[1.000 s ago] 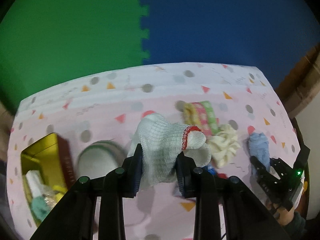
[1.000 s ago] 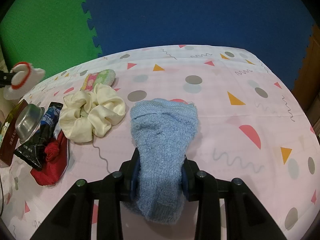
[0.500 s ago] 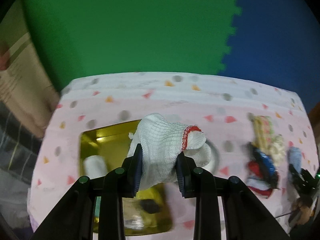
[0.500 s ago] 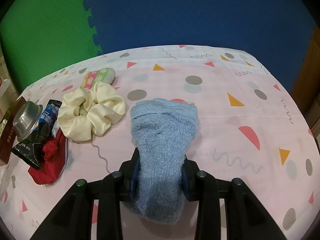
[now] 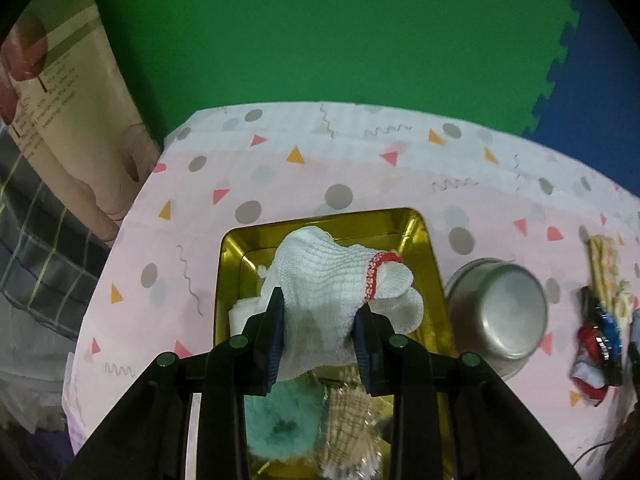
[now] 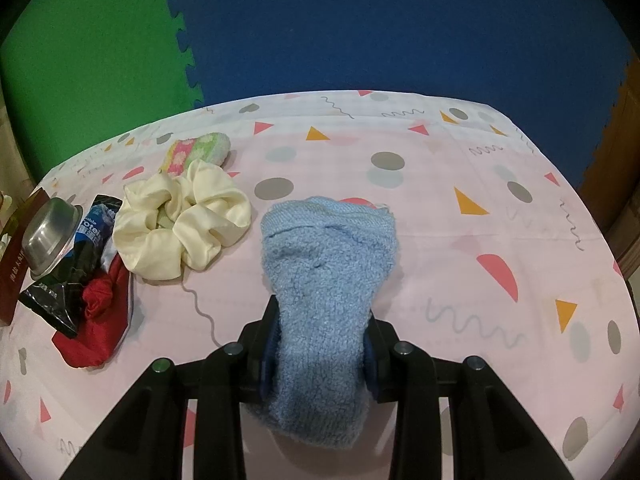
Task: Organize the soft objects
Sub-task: 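Carry the white mesh sock into the gold tray and open the left gripper, then withdraw the left gripper from the tray while right holds the blue sock, then carry the blue fuzzy sock into the gold tray and open the right gripper, then grasp the cream satin scrunchie with the right gripper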
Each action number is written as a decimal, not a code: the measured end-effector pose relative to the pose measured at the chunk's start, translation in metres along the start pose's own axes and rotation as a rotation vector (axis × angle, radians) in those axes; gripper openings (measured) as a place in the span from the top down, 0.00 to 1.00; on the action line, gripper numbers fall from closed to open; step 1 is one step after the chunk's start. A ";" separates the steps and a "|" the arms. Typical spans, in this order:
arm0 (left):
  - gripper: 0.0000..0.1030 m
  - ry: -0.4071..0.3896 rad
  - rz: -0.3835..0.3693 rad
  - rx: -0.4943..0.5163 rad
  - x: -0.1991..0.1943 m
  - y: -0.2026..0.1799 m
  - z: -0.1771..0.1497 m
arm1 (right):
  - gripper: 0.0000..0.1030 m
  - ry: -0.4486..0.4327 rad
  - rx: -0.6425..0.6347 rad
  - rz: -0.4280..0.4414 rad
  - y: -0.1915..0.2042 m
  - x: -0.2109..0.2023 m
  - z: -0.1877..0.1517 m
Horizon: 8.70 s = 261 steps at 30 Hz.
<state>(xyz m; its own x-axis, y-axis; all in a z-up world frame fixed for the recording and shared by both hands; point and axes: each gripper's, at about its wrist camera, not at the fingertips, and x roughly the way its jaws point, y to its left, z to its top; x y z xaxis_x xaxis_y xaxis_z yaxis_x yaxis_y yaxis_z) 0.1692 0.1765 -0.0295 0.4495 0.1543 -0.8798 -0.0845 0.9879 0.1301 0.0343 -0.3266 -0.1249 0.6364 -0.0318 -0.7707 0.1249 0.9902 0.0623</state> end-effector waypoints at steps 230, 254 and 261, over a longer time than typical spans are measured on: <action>0.20 -0.243 0.278 -0.232 -0.040 0.067 -0.149 | 0.46 -0.011 -0.080 0.037 0.085 -0.018 0.024; 0.18 -0.244 0.093 -0.091 -0.066 -0.006 -0.129 | 0.43 0.007 -0.101 0.072 0.084 0.051 0.049; 0.18 -0.243 0.033 0.024 -0.070 -0.065 -0.115 | 0.48 0.007 -0.127 0.091 0.087 0.053 0.050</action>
<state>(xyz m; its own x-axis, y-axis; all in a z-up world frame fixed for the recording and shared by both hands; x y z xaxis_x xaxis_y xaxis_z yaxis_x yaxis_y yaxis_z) 0.0414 0.1002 -0.0292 0.6481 0.1825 -0.7393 -0.0827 0.9820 0.1699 0.1174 -0.2490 -0.1288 0.6355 0.0590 -0.7698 -0.0302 0.9982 0.0515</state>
